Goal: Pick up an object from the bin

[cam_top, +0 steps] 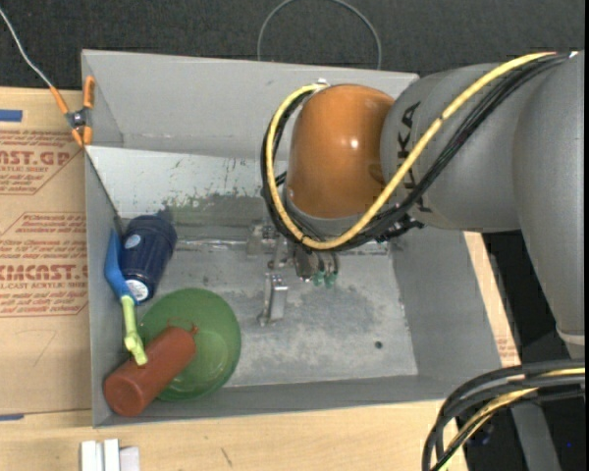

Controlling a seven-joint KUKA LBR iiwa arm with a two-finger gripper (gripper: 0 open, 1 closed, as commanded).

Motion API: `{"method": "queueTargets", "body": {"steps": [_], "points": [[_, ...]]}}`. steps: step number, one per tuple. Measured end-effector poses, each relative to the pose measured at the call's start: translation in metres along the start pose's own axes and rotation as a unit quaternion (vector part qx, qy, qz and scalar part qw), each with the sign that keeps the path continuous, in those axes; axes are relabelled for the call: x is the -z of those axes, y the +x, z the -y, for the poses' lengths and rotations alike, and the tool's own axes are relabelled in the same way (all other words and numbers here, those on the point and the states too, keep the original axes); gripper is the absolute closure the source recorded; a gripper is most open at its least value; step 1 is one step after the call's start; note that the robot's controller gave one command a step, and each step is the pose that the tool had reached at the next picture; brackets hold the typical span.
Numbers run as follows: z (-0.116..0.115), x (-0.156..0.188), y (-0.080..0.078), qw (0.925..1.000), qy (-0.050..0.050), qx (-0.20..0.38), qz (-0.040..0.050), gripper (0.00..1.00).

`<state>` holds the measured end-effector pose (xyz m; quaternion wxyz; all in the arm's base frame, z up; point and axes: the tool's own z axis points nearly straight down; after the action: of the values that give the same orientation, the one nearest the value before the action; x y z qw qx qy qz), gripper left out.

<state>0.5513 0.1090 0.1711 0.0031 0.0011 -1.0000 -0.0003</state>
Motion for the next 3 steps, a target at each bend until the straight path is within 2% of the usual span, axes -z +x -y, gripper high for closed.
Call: {"method": "queueTargets", "body": {"steps": [1,2,3], "points": [[0.001,0.004,-0.002,1.0000,0.000,-0.001,0.0038,0.00],[-0.059,-0.075,-0.025,0.9992,0.002,-0.040,0.0055,0.00],[-0.046,-0.102,-0.021,0.9990,0.000,-0.044,0.0043,0.00]]}}
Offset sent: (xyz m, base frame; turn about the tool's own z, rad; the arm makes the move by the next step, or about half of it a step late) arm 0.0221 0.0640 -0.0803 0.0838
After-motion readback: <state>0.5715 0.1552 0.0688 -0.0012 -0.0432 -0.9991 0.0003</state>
